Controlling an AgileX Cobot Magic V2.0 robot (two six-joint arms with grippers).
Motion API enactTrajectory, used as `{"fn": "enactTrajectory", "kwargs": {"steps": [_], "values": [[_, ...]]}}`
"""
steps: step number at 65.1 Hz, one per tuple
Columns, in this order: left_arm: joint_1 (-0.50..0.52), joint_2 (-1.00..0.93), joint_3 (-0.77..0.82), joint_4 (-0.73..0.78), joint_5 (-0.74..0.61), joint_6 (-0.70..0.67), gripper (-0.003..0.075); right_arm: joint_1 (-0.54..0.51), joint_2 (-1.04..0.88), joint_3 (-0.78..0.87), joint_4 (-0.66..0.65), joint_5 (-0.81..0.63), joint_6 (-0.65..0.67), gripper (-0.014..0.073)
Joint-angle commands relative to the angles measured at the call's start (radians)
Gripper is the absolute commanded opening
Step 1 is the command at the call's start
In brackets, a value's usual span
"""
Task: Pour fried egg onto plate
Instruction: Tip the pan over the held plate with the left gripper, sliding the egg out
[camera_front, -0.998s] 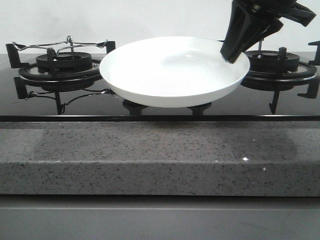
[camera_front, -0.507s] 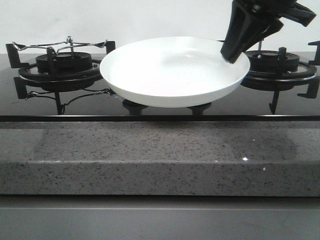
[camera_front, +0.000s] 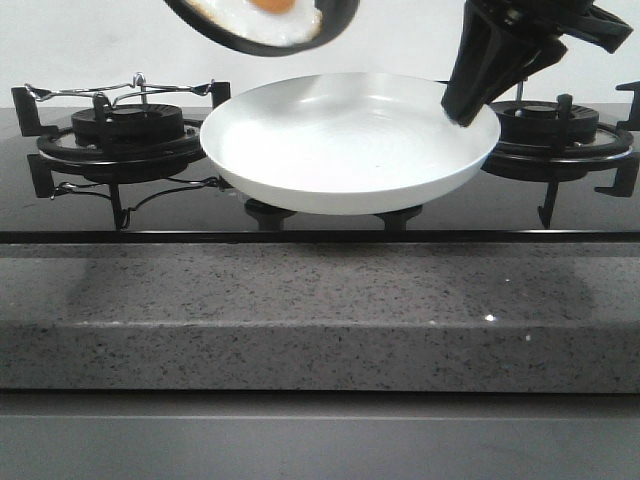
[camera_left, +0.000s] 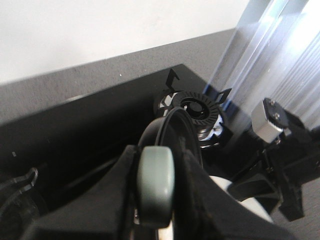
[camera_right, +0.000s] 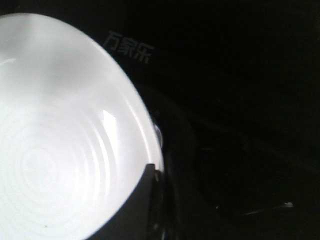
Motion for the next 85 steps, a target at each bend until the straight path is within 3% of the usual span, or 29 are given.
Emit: {"fn": "enactTrajectory", "kwargs": {"steps": [1, 8, 35, 85], "values": [[-0.069, -0.064, -0.031, 0.026, -0.124, 0.041, -0.0020, 0.001, -0.051, -0.023, 0.030, -0.038, -0.006, -0.0067], [-0.163, -0.085, -0.031, 0.181, -0.187, 0.043, -0.0020, 0.001, -0.051, -0.023, 0.030, -0.038, -0.006, -0.0067], [-0.374, -0.091, -0.029, 0.427, -0.310, 0.034, -0.0020, 0.001, -0.051, -0.023, 0.030, -0.038, -0.006, -0.0067], [-0.394, -0.091, -0.029, 0.451, -0.320, 0.011, -0.0020, 0.001, -0.051, -0.023, 0.030, -0.038, -0.006, -0.0067]]}}
